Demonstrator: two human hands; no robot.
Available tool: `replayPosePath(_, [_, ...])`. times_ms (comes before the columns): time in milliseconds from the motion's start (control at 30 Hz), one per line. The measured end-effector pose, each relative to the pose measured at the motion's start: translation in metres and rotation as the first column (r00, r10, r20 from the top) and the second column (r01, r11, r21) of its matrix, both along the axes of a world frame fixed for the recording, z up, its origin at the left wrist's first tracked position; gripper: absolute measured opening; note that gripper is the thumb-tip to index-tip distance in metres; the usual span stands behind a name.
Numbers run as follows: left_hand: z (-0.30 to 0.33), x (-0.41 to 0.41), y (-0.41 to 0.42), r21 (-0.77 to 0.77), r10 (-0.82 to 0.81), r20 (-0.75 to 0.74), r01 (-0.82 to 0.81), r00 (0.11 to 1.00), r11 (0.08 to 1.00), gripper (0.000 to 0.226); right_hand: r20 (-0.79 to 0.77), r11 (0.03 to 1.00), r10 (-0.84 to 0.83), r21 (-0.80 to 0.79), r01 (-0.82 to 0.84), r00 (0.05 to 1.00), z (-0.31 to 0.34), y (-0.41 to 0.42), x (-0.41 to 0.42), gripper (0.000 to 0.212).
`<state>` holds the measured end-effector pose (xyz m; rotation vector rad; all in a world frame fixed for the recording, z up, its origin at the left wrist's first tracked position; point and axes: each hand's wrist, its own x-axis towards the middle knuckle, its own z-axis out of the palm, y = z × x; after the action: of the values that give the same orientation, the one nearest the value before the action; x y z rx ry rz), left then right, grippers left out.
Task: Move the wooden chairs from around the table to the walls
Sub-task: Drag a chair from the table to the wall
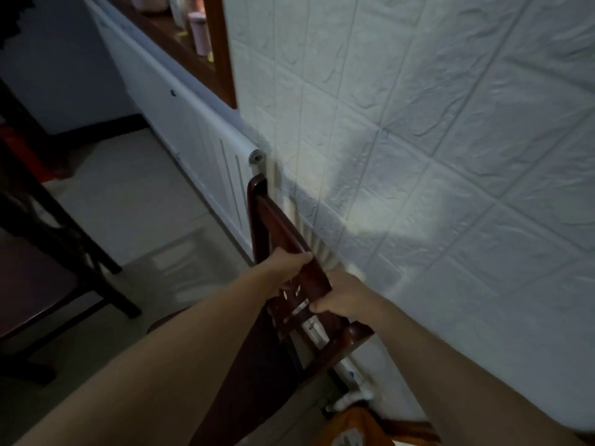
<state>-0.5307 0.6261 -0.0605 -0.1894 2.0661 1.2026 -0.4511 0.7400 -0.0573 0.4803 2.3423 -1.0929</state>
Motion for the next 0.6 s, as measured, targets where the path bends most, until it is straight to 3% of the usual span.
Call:
replayPosePath(100, [-0.008, -0.004, 0.017, 0.06, 0.01, 0.144, -0.018, 0.99, 0.998, 0.069, -0.055, 0.971, 0.014, 0.24, -0.001, 0.998, -0.009, -0.013, 0.003, 0.03])
replayPosePath(200, [-0.011, -0.016, 0.023, 0.064, 0.048, 0.18, -0.061, 0.983, 0.996, 0.061, -0.093, 0.927, 0.003, 0.375, 0.032, 0.996, -0.014, -0.019, 0.0, 0.021])
replayPosePath(300, [-0.011, -0.03, 0.025, 0.085, 0.105, 0.212, -0.126, 0.971, 0.988, 0.037, -0.13, 0.91, 0.007, 0.412, 0.048, 0.992, -0.016, -0.019, -0.004, 0.009])
replayPosePath(367, [-0.012, -0.034, 0.031, 0.091, 0.121, 0.219, -0.144, 0.968, 0.985, 0.029, -0.16, 0.902, 0.005, 0.428, 0.065, 0.987, -0.018, -0.014, -0.005, 0.012])
replayPosePath(600, [-0.015, -0.037, 0.059, 0.164, 0.15, 0.207, -0.185, 0.967, 0.969, 0.036, -0.194, 0.876, 0.03, 0.477, 0.068, 0.98, -0.013, 0.02, -0.01, 0.019])
